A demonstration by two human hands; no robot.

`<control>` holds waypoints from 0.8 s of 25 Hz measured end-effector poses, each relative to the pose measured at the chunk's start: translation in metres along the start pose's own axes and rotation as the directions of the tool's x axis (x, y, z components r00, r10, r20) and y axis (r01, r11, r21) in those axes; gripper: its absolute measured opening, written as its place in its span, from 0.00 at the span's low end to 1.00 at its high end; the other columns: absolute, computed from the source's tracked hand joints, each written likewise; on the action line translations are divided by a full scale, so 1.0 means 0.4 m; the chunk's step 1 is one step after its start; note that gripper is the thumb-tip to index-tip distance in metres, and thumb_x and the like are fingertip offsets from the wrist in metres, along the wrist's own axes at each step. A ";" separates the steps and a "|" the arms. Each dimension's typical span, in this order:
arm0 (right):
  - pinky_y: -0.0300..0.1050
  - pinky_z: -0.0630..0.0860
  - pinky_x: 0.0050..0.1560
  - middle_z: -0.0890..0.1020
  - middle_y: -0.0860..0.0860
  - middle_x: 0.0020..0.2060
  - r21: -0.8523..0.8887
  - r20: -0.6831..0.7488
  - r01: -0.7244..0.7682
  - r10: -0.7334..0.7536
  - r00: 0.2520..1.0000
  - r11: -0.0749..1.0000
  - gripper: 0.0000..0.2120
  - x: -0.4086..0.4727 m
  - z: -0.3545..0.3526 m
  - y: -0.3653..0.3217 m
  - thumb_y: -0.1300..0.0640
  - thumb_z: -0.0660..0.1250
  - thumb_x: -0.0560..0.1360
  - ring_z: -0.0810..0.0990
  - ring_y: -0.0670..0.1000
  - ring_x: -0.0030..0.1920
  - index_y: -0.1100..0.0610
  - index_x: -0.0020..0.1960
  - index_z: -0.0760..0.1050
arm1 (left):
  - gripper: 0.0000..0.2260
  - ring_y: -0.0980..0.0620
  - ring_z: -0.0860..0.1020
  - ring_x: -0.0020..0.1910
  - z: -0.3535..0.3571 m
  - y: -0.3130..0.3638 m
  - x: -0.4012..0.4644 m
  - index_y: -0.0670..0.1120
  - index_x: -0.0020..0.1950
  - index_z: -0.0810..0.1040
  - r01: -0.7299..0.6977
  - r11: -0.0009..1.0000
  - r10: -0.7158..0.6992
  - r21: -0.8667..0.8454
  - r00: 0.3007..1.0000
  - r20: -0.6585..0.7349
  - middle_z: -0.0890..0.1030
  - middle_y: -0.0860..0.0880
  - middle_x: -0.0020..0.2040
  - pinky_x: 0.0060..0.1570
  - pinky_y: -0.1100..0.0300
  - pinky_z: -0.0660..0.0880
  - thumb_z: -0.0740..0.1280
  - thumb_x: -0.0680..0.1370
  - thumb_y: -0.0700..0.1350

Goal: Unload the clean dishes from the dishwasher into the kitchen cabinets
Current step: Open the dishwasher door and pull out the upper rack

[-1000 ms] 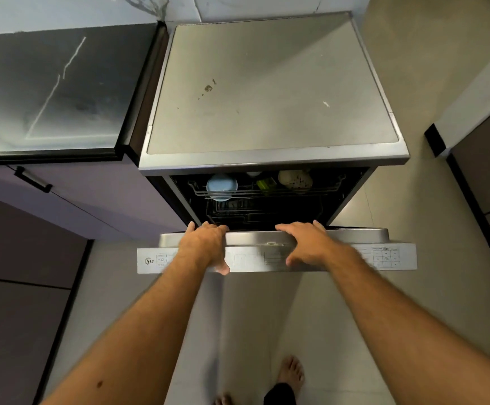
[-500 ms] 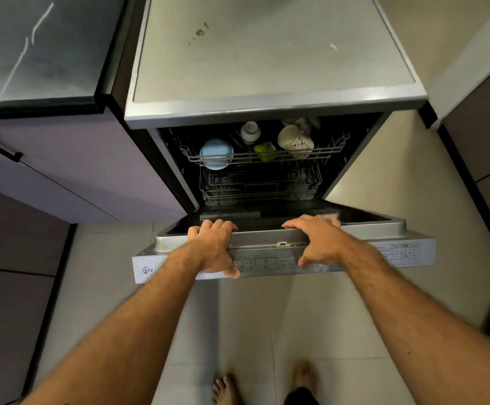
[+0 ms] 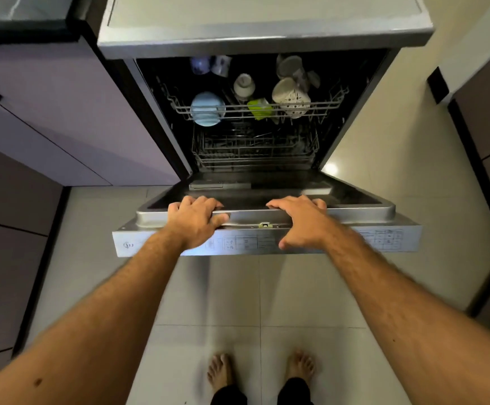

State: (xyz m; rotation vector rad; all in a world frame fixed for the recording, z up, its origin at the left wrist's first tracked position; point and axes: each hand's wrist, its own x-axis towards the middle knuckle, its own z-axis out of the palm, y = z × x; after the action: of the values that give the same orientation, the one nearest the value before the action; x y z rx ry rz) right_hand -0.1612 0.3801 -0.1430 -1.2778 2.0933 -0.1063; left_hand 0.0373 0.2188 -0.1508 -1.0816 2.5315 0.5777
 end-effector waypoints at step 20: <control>0.45 0.76 0.56 0.85 0.45 0.44 0.149 0.045 -0.398 0.396 0.917 0.905 0.14 -0.093 0.398 0.058 0.57 0.76 0.72 0.72 0.42 0.40 0.47 0.56 0.83 | 0.25 0.48 0.77 0.60 0.374 -0.050 -0.120 0.61 0.70 0.71 0.082 0.994 -0.101 0.067 0.926 0.363 0.79 0.50 0.62 0.64 0.53 0.72 0.70 0.74 0.58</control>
State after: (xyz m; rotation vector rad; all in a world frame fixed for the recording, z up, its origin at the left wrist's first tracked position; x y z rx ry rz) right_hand -0.0753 0.4644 -0.2561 -0.7381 2.2417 -0.0772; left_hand 0.1040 0.3078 -0.2634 -0.9658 2.1502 0.6214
